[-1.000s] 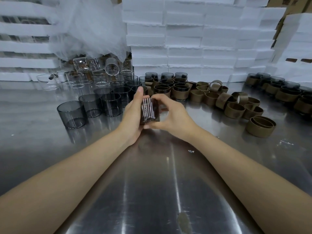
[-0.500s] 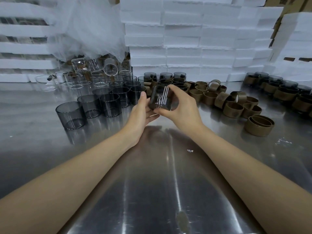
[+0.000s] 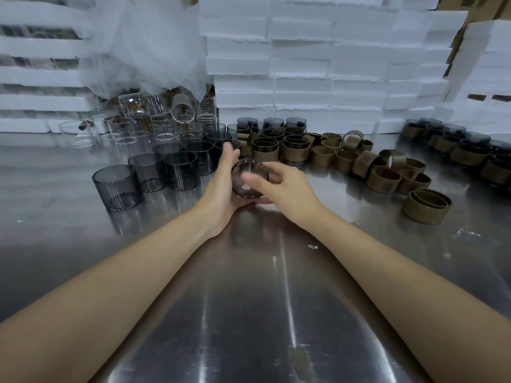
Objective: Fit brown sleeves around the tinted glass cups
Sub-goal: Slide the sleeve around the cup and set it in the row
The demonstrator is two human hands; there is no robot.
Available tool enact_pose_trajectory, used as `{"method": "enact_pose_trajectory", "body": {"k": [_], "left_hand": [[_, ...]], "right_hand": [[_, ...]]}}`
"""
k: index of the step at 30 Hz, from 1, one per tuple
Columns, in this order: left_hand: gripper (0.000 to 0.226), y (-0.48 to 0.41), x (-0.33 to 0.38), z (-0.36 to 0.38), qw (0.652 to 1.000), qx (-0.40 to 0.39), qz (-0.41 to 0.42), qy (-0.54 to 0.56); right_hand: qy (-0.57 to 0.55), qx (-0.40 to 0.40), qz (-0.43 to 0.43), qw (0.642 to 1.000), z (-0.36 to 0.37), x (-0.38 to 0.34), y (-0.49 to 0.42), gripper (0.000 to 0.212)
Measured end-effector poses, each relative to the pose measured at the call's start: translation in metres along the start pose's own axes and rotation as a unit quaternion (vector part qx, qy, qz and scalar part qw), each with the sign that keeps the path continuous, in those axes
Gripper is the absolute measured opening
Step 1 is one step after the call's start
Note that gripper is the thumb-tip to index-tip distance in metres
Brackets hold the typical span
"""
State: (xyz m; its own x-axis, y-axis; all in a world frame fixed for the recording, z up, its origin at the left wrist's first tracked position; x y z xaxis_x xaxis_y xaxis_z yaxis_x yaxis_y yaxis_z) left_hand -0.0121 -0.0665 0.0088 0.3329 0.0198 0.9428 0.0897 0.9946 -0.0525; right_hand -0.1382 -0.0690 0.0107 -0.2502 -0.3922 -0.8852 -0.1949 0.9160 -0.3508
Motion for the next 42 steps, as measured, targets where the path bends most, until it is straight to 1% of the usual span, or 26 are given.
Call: {"method": "enact_pose_trajectory", "body": {"k": [1,2,3,4,6,7,9,11,12,13,15,17,18,20,22,24,27,29,31,32,34,35,37,38,40,42], "left_hand": [[0.049,0.001,-0.001,0.002,0.999,-0.026,0.009,-0.031],[0.052,0.001,-0.003,0.006,0.996,-0.050,0.018,-0.069],[0.056,0.002,-0.006,0.008,0.993,-0.068,0.027,-0.097],[0.054,0.002,-0.009,0.010,0.990,-0.081,0.034,-0.108],[0.037,0.003,-0.014,0.011,0.991,-0.084,0.038,-0.095],[0.029,0.003,-0.014,0.010,0.993,-0.074,0.037,-0.087],[0.019,0.002,-0.013,0.008,0.995,-0.054,0.036,-0.075],[0.015,0.001,-0.011,0.007,0.996,-0.046,0.039,-0.059],[0.015,0.000,-0.011,0.006,0.997,-0.042,0.039,-0.057],[0.014,0.000,-0.011,0.005,0.997,-0.034,0.038,-0.060],[0.011,-0.002,-0.010,0.003,0.997,-0.016,0.030,-0.072],[0.009,-0.002,-0.011,0.004,0.996,-0.015,0.019,-0.084],[0.009,-0.001,-0.011,0.005,0.996,-0.021,0.016,-0.085],[0.011,0.000,-0.011,0.007,0.996,-0.033,0.018,-0.078],[0.014,0.001,-0.010,0.005,0.996,-0.032,0.033,-0.077],[0.016,0.001,-0.008,0.004,0.996,-0.027,0.049,-0.074],[0.018,0.002,-0.007,0.002,0.996,-0.028,0.053,-0.065],[0.019,0.003,-0.006,0.002,0.997,-0.027,0.043,-0.059],[0.020,0.002,-0.005,0.001,0.998,-0.018,0.035,-0.055],[0.021,0.002,-0.005,0.001,0.998,-0.014,0.032,-0.051],[0.024,0.002,-0.005,0.000,0.998,-0.013,0.031,-0.045],[0.024,0.002,-0.005,0.000,0.998,-0.014,0.036,-0.045],[0.023,0.003,-0.004,0.000,0.998,-0.014,0.045,-0.044],[0.024,0.003,-0.004,0.000,0.998,-0.013,0.048,-0.040],[0.026,0.004,-0.004,-0.001,0.998,-0.008,0.050,-0.034],[0.026,0.004,-0.004,-0.001,0.999,-0.009,0.044,-0.031]], "right_hand": [[-0.003,0.017,0.008,1.000,-0.001,-0.003,0.001,0.027],[0.004,0.038,0.011,0.999,-0.004,-0.005,0.001,0.029],[0.029,0.056,0.010,0.998,-0.007,-0.008,0.001,0.037],[0.074,0.068,0.004,0.995,-0.010,-0.009,0.001,0.047],[0.176,0.080,-0.002,0.981,-0.015,-0.010,0.001,0.067],[0.214,0.091,0.005,0.972,-0.019,-0.010,0.000,0.071],[0.283,0.135,0.017,0.949,-0.033,-0.009,-0.003,0.065],[0.359,0.192,0.035,0.913,-0.052,-0.007,-0.007,0.040],[0.407,0.204,0.061,0.888,-0.063,-0.003,-0.008,0.030],[0.460,0.195,0.106,0.859,-0.073,0.001,-0.008,0.032],[0.530,0.155,0.222,0.804,-0.090,0.012,-0.005,0.046],[0.540,0.133,0.303,0.774,-0.102,0.016,-0.002,0.058],[0.532,0.130,0.328,0.769,-0.108,0.017,-0.001,0.062],[0.505,0.134,0.364,0.771,-0.121,0.018,0.001,0.066],[0.478,0.125,0.387,0.778,-0.132,0.019,0.003,0.063],[0.476,0.107,0.380,0.786,-0.135,0.019,0.006,0.051],[0.494,0.104,0.337,0.795,-0.123,0.011,0.006,0.037],[0.507,0.096,0.298,0.803,-0.108,0.003,0.001,0.037],[0.500,0.087,0.246,0.826,-0.092,-0.003,-0.002,0.042],[0.491,0.084,0.219,0.839,-0.084,-0.006,-0.004,0.040],[0.471,0.072,0.165,0.864,-0.071,-0.009,-0.006,0.027],[0.457,0.064,0.138,0.876,-0.066,-0.011,-0.007,0.027],[0.431,0.058,0.086,0.896,-0.057,-0.014,-0.006,0.047],[0.413,0.064,0.061,0.906,-0.054,-0.016,-0.006,0.051],[0.373,0.079,0.014,0.924,-0.049,-0.019,-0.006,0.052],[0.360,0.097,-0.030,0.927,-0.048,-0.023,-0.005,0.042]]}}
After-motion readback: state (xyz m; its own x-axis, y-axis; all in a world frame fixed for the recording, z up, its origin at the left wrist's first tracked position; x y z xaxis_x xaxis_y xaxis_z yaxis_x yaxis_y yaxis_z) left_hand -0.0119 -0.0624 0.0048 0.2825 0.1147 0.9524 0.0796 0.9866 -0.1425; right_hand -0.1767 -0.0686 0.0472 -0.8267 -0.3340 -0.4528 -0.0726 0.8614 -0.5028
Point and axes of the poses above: each hand's wrist, its own y-axis away from the middle knuckle, its own z-axis out of the palm, x = y × z, the point moved 3 cm from there along -y, towards the middle knuckle, and after that the axes turned 1 degree about -z, right-handed, at the moved point
